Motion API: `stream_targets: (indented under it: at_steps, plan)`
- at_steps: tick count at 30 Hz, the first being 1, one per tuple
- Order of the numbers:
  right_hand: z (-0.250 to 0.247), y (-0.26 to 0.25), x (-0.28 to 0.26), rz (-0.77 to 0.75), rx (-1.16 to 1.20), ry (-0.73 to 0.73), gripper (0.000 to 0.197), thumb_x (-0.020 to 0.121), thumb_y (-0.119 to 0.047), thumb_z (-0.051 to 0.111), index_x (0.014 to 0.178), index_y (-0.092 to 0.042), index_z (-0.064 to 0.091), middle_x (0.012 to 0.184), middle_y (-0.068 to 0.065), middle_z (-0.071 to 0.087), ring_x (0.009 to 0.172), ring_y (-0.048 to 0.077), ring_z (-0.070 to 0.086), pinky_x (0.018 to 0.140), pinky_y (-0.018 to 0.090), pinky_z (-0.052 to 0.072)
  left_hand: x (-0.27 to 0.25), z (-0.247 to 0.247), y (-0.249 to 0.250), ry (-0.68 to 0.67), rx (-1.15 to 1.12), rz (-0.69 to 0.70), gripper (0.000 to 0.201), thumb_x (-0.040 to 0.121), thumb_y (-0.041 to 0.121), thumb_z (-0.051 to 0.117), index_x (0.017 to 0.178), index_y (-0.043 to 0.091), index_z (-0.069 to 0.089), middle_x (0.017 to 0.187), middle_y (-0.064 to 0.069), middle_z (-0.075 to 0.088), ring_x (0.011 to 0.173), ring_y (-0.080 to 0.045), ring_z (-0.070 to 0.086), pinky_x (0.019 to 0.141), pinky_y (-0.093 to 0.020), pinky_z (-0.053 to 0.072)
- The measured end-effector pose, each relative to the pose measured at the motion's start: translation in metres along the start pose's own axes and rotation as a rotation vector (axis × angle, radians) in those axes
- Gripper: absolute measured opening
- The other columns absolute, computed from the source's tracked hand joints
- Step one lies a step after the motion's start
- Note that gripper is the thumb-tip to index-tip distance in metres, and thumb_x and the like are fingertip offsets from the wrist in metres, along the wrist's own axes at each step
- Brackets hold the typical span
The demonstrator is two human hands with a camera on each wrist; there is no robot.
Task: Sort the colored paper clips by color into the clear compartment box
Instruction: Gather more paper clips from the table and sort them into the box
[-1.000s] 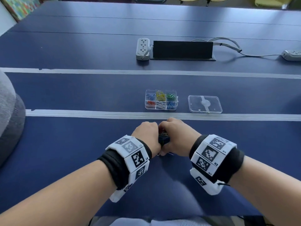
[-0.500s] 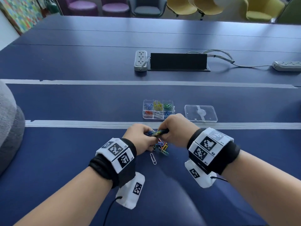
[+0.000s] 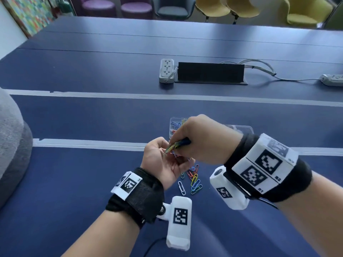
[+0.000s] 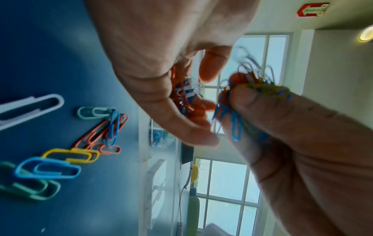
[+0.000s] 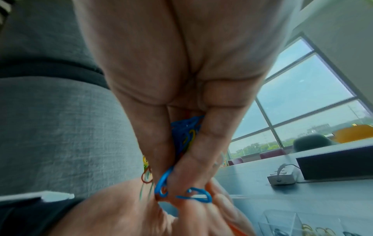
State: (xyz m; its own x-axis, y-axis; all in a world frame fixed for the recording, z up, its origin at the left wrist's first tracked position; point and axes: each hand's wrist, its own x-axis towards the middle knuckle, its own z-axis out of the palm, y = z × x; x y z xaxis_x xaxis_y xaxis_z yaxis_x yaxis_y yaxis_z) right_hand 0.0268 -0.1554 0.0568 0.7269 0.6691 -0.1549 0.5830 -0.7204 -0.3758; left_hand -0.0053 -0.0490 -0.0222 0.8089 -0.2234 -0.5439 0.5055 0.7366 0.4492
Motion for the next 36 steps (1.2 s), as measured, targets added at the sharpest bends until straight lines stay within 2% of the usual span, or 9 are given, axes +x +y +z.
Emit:
stream_targets:
  at_steps: [3,8,12,19,23,25,30,32,36]
  plan:
    - [0.010,-0.002,0.006,-0.042,-0.093,-0.046,0.022,0.080,-0.016,0.055,0.093,-0.021,0.072,0.084,0.005,0.070,0.078,0.025,0.058,0.073,0.035,0.050,0.003,-0.004,-0.005,0.012,-0.036,-0.014,0.038,0.080,0.017,0.038,0.056,0.007,0.066,0.064,-0.010,0.062,0.062,-0.027,0.060,0.052,-0.040,0.058]
    - [0.019,0.004,0.014,-0.055,-0.047,-0.132,0.026,0.079,-0.014,0.054,0.096,-0.023,0.071,0.085,0.000,0.069,0.079,0.023,0.058,0.071,0.031,0.049,0.013,-0.010,-0.008,0.069,-0.082,-0.040,0.039,0.094,0.018,0.035,0.073,0.006,0.066,0.068,-0.010,0.065,0.058,-0.024,0.065,0.049,-0.034,0.056]
    - [0.016,0.012,0.015,-0.060,0.050,-0.118,0.030,0.078,-0.010,0.054,0.097,-0.026,0.071,0.088,-0.001,0.071,0.082,0.021,0.061,0.075,0.032,0.051,0.019,-0.008,-0.008,0.042,-0.138,-0.065,0.052,0.095,0.017,0.031,0.063,0.004,0.070,0.067,-0.011,0.067,0.055,-0.023,0.067,0.049,-0.033,0.056]
    - [0.008,0.026,0.003,0.015,0.346,-0.109,0.048,0.079,0.005,0.044,0.108,-0.025,0.069,0.099,-0.011,0.070,0.093,-0.004,0.058,0.079,0.003,0.042,0.020,-0.009,-0.009,-0.022,-0.146,-0.084,0.054,0.091,0.017,0.029,0.065,0.003,0.074,0.078,-0.014,0.071,0.065,-0.026,0.069,0.061,-0.040,0.059]
    - [0.014,0.026,-0.003,0.037,0.526,0.017,0.043,0.083,0.007,0.045,0.100,-0.023,0.070,0.097,-0.007,0.072,0.093,0.004,0.064,0.086,0.020,0.051,0.013,-0.016,-0.012,-0.063,-0.181,-0.090,0.049,0.091,0.015,0.035,0.059,0.001,0.069,0.075,-0.017,0.068,0.067,-0.032,0.069,0.074,-0.049,0.055]
    - [0.017,0.026,-0.008,0.056,0.644,0.088,0.041,0.082,0.010,0.046,0.096,-0.020,0.071,0.091,-0.002,0.072,0.087,0.007,0.067,0.084,0.028,0.055,0.012,-0.022,-0.013,-0.076,-0.219,-0.108,0.043,0.092,0.015,0.037,0.067,-0.002,0.068,0.079,-0.020,0.068,0.072,-0.035,0.069,0.080,-0.052,0.053]
    - [0.029,0.029,-0.022,0.112,0.694,0.253,0.032,0.083,0.008,0.054,0.093,-0.017,0.071,0.082,-0.005,0.072,0.074,0.001,0.068,0.069,0.010,0.050,0.007,-0.032,-0.012,-0.129,-0.312,-0.140,0.040,0.084,0.015,0.039,0.085,-0.006,0.072,0.093,-0.023,0.068,0.078,-0.037,0.070,0.078,-0.052,0.053]
    - [0.032,0.028,-0.025,0.124,0.609,0.292,0.031,0.082,0.006,0.058,0.091,-0.020,0.072,0.079,-0.008,0.073,0.073,0.003,0.069,0.070,0.014,0.052,0.007,-0.035,-0.009,-0.137,-0.332,-0.138,0.041,0.084,0.016,0.038,0.089,-0.007,0.072,0.101,-0.025,0.068,0.083,-0.038,0.069,0.081,-0.053,0.051]
    - [0.038,0.024,-0.023,0.108,0.429,0.299,0.049,0.076,0.003,0.062,0.073,-0.046,0.065,0.076,-0.005,0.070,0.071,0.003,0.066,0.069,0.019,0.052,0.004,-0.035,-0.004,-0.147,-0.358,-0.126,0.046,0.085,0.017,0.037,0.106,-0.013,0.065,0.109,-0.029,0.065,0.087,-0.040,0.069,0.081,-0.056,0.050]
